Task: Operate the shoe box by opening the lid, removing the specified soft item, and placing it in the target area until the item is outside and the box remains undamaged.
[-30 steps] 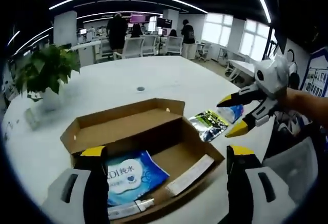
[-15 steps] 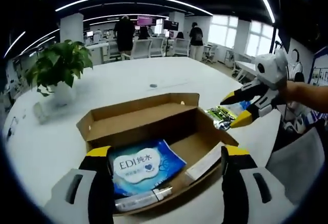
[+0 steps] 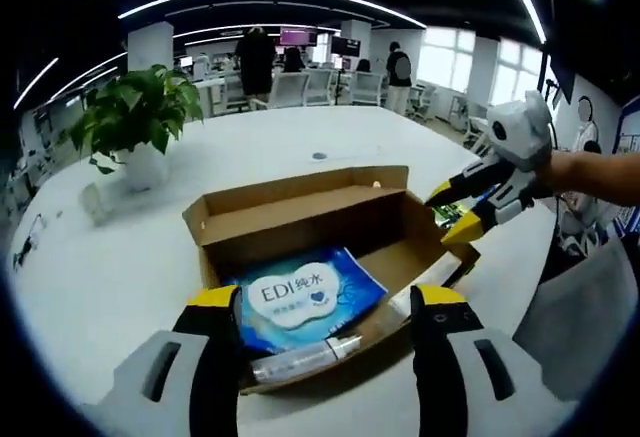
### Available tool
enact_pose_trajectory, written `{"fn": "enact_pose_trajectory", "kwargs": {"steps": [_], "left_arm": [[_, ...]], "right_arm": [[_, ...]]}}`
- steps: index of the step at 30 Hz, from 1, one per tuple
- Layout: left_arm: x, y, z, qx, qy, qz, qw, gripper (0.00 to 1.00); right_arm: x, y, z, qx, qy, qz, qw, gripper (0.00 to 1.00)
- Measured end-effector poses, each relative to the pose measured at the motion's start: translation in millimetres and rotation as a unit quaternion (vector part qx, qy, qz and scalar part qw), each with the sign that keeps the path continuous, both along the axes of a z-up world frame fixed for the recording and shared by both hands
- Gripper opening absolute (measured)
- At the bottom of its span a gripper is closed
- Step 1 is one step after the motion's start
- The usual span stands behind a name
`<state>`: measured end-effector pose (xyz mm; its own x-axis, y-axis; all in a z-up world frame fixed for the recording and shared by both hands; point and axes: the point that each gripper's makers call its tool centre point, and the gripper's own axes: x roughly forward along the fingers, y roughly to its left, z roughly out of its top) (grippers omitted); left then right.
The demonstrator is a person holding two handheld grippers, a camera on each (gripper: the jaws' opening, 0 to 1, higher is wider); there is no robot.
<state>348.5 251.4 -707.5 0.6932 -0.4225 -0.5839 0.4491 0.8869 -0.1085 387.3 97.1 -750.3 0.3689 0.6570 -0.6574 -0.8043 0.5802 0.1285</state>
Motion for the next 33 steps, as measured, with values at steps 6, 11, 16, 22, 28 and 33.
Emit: {"fn": "enact_pose_trajectory", "kwargs": {"steps": [6,11,16,22,28,33], "left_arm": [[-4.9,13,-6.7,0.004,0.010,0.011,0.9999,0.63],[-5.7,28,-10.4,0.005,0.010,0.035,0.9993,0.57],[-7.3,42,-17.5,0.014,0.015,0.055,0.9983,0.51],[-9.2,62,-28.0,0.016,0.023,0.098,0.9947,0.43],[-12.4,72,-39.8,0.019,0.036,0.114,0.9927,0.32],[-14.1,78,-47.4,0.014,0.048,0.126,0.9908,0.22]], "right_arm": [[4,12,-8.8,0.004,0.009,0.001,1.0000,0.36],[8,23,-13.4,0.009,0.012,0.000,0.9999,0.31],[12,32,-20.3,0.008,0.024,-0.007,0.9997,0.30],[20,42,-26.6,0.018,0.039,-0.035,0.9985,0.28],[26,50,-33.1,0.012,0.045,-0.049,0.9977,0.23],[29,57,-39.3,0.012,0.056,-0.057,0.9968,0.20]]}}
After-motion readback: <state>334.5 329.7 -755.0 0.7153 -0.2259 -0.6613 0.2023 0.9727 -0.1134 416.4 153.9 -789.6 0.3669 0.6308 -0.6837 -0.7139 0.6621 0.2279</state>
